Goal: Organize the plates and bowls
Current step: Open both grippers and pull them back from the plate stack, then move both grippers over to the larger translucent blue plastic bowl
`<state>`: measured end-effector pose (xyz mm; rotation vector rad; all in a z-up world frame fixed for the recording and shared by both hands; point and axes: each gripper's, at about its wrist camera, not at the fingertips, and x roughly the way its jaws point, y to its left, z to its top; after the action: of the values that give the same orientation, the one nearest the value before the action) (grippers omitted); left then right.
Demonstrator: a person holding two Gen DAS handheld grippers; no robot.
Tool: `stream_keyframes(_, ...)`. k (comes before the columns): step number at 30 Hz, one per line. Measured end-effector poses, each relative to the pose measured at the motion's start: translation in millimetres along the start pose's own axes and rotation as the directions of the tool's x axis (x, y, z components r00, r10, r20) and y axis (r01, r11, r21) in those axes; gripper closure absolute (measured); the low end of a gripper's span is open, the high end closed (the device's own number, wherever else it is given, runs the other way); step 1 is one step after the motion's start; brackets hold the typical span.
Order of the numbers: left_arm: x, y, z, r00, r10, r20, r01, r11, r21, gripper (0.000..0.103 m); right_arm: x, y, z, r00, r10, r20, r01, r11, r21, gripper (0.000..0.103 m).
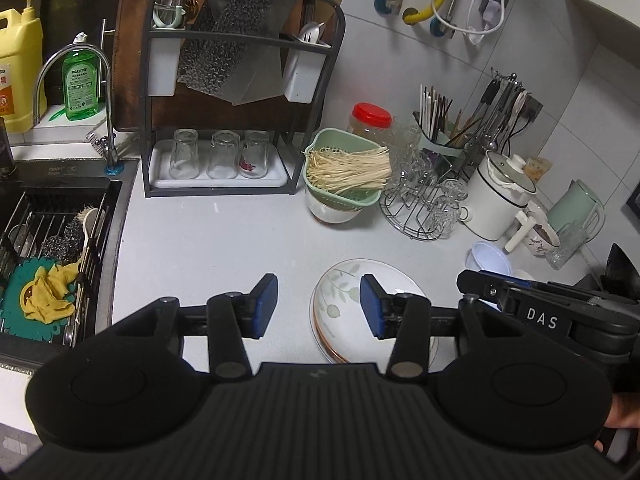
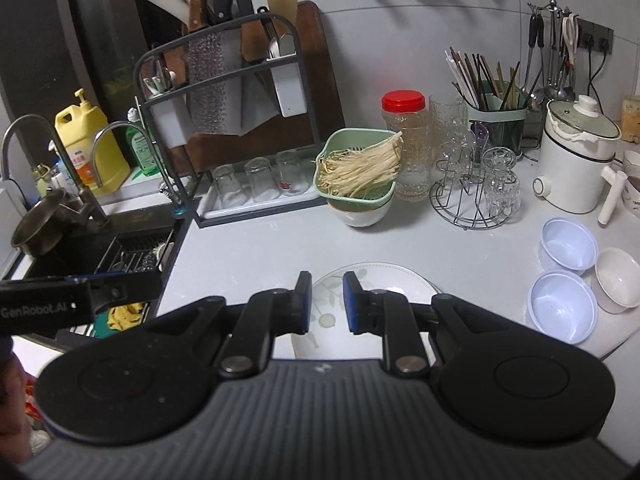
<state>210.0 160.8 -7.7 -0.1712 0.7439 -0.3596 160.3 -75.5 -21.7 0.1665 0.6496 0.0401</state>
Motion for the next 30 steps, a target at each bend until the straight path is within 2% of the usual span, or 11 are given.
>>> stream_keyframes(4,-3,-3,-7,1.000,-0.019,-0.007,0.019,1.000,0.003,0.050,-11,-1,-8,1.000,-0.012,0.006,0.012,1.000,0.010,0.082)
stream_keyframes(6,-4,-7,-11,0.999,-0.028,-0.020,0.028,0.999,0.018,0.050,-14,-2,-12,1.000,-0.028,-0.001,0.028,1.000,0.010,0.075)
stream_keyframes(7,-6,-8,-13,0.999,-0.032,-0.021,0.033,0.999,0.023,0.050,-16,-2,-14,0.999,-0.042,0.000,0.042,0.999,0.006,0.063)
stream_keyframes(8,-8,-9,-16,0.999,-0.034,-0.020,0.035,0.999,0.028,0.050,-18,-2,-15,0.998,-0.056,0.006,0.056,0.998,0.000,0.047)
stream_keyframes(10,-9,-9,-20,0.999,-0.037,-0.025,0.038,0.999,0.028,0.050,-21,-3,-19,0.997,-0.072,0.011,0.072,0.997,0.002,0.032)
stream_keyframes(12,-9,-8,-23,0.998,-0.050,-0.032,0.051,0.999,0.016,0.049,-22,-4,-21,0.997,-0.075,0.003,0.075,0.997,0.006,0.032)
stream_keyframes(14,-8,-10,-26,0.998,-0.052,-0.036,0.053,0.998,0.016,0.043,-23,-5,-23,0.997,-0.082,-0.008,0.082,0.997,0.012,0.032)
stream_keyframes(19,0,-19,-25,0.997,-0.062,-0.041,0.063,0.998,0.030,0.036,-28,-12,-26,0.996,-0.092,-0.002,0.092,0.995,0.024,0.032)
stream_keyframes(30,53,-79,-14,0.991,-0.117,-0.062,0.123,0.987,0.103,0.036,-20,-72,-15,0.989,-0.145,0.022,0.144,0.988,0.061,0.032)
